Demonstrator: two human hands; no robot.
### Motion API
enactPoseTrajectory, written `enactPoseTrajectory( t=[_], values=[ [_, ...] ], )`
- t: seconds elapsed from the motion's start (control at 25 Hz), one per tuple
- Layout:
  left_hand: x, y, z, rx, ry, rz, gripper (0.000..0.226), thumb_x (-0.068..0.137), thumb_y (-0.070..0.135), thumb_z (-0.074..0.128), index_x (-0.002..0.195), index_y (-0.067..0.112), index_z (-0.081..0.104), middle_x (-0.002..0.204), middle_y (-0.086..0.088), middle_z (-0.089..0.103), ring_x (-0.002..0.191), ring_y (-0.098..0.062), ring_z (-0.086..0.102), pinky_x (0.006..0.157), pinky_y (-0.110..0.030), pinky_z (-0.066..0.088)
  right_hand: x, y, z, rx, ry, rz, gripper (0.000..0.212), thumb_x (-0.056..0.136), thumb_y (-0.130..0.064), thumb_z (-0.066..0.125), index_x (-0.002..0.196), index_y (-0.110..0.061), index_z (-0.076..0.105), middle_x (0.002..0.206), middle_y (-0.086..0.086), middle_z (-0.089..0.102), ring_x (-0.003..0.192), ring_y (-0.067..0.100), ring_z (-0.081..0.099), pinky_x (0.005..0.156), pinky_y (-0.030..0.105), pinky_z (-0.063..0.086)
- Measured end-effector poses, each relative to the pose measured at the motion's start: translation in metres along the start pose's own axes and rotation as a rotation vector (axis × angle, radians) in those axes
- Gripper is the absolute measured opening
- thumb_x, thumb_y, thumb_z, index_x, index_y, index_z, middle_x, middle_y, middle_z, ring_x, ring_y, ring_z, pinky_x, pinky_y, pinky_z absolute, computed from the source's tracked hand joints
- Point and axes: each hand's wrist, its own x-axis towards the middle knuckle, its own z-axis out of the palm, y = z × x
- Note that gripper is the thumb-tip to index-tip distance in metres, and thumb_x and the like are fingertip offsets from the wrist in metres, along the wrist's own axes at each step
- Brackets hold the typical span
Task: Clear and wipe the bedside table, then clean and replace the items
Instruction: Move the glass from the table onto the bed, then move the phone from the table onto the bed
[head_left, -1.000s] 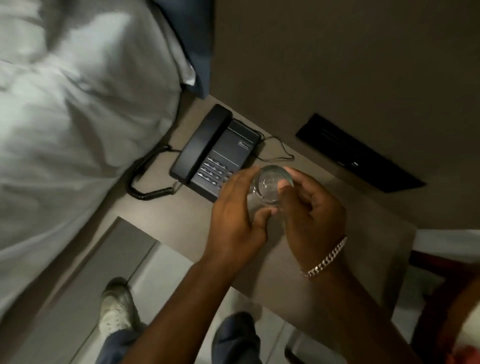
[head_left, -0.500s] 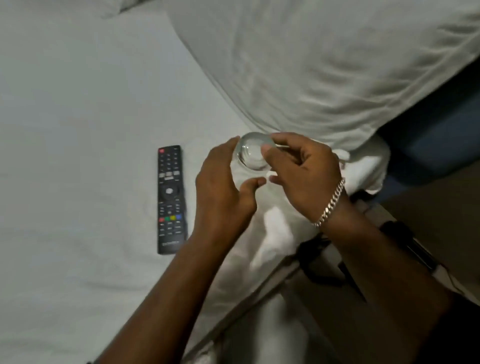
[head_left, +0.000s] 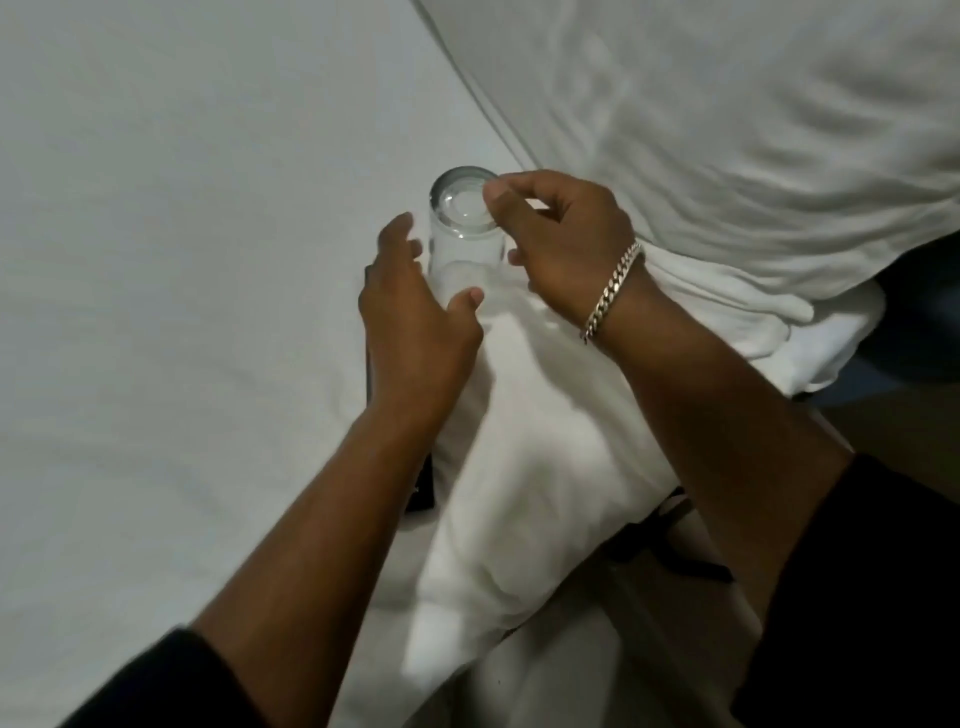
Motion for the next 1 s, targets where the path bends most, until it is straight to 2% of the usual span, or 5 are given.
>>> enactPoseTrajectory(
  t=[0.12,0.24,0.52,0.8,1.0],
  values=[
    [-0.05,0.016,0.015,-0.079,0.198,0.015,0.043,0.076,0.009,0.067,0.116,0.007,0.05,0.106,-0.01,0.058,0.095,-0.025,0.059,0.084,-0.046,0.052,-0.03,0.03,-0.031,0.125,0.078,0.063,0.035,0.082,-0.049,0.061,0.103,-0.022,0.069,0.094,-0.002,0.074,0.089,0.014,0.07,0.085,0.043,0.058],
    [-0.115,0.039,0.055,-0.126,0.176,0.077,0.024,0.08,0.009,0.059,0.104,0.009,0.059,0.094,-0.008,0.062,0.083,-0.021,0.061,0.074,-0.036,0.053,-0.073,0.09,-0.083,0.214,0.208,0.164,0.014,0.083,-0.034,0.067,0.088,-0.022,0.069,0.082,-0.002,0.073,0.084,0.016,0.07,0.082,0.041,0.058],
    [-0.243,0.04,0.202,-0.129,-0.535,0.183,0.027,0.089,0.019,0.061,0.116,0.015,0.063,0.1,0.004,0.069,0.086,-0.002,0.062,0.071,-0.009,0.046,-0.175,0.268,-0.207,0.135,0.479,0.406,0.012,0.08,-0.009,0.068,0.085,-0.02,0.066,0.071,-0.01,0.064,0.065,-0.002,0.061,0.055,0.003,0.046],
    [-0.272,-0.003,0.306,0.241,-0.931,0.212,0.074,0.068,0.018,0.082,0.134,0.014,0.049,0.123,-0.003,0.063,0.113,-0.022,0.058,0.09,-0.024,0.038,-0.23,0.402,-0.242,0.096,0.423,0.787,0.06,0.084,-0.027,0.068,0.133,-0.006,0.041,0.125,0.016,0.058,0.097,0.023,0.059,0.082,0.03,0.05],
    [-0.287,0.003,0.296,0.19,-0.844,0.101,0.07,0.069,0.003,0.079,0.133,0.013,0.052,0.108,0.012,0.053,0.102,-0.004,0.048,0.069,0.011,0.03,-0.247,0.403,-0.226,0.14,0.374,0.749,0.067,0.09,-0.025,0.06,0.146,-0.013,0.025,0.133,0.021,0.054,0.114,0.036,0.058,0.09,0.056,0.053]
  ],
)
